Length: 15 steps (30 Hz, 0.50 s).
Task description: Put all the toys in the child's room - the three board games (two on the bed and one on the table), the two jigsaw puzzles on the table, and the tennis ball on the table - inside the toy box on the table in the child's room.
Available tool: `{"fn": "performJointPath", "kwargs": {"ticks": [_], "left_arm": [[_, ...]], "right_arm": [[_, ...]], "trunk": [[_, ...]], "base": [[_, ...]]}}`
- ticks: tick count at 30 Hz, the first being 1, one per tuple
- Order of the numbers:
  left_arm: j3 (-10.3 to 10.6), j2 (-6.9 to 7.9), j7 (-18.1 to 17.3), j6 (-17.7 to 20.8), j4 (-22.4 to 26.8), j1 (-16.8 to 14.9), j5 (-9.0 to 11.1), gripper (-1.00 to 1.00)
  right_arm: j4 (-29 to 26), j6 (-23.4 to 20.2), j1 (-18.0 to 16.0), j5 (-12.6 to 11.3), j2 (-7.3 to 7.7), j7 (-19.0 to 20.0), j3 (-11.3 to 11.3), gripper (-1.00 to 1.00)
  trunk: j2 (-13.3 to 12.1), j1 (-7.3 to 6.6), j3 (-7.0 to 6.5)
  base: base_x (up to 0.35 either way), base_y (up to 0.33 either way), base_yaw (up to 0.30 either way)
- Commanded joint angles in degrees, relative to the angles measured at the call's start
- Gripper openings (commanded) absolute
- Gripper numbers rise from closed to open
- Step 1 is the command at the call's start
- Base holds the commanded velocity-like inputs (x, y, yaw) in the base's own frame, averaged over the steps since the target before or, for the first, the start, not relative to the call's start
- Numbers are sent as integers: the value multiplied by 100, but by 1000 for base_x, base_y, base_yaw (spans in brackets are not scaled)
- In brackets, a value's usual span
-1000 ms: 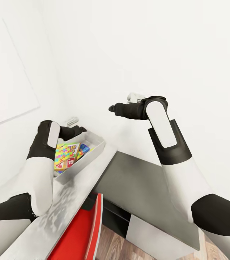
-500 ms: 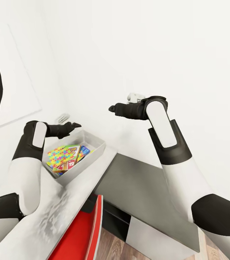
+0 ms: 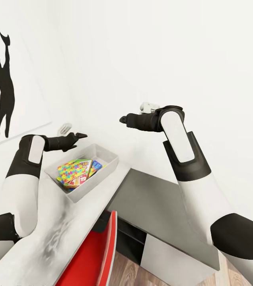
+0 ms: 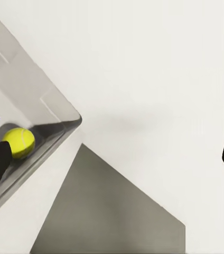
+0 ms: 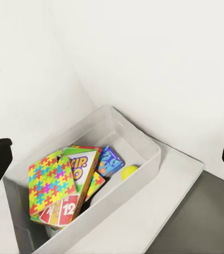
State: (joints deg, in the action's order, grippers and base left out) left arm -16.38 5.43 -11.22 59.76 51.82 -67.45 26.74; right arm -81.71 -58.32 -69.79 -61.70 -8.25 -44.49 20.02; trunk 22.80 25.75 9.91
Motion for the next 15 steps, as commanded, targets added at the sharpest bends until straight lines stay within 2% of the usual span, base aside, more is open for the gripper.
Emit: {"fn": "performJointPath", "kwargs": {"ticks": [1,9,15], "left_arm": [[-15,27,-99,24,-31,-6,-50,100],[-15,73,-213,24,-147,5,-27,100],[-7,81,-814,24,-249,50,-40,100]], "right_arm": [[-3,-13,-8,-52,-4,-60,2,100],[-3,-5,-8,-53,-9,-60,2,100],[-2,1,-8,-50,-3,-53,2,100]], "trunk": [[12,4,3],[12,4,-73],[12,4,-124]], "base": [[-21,12,0],[-6,3,0],[0,0,0]]}}
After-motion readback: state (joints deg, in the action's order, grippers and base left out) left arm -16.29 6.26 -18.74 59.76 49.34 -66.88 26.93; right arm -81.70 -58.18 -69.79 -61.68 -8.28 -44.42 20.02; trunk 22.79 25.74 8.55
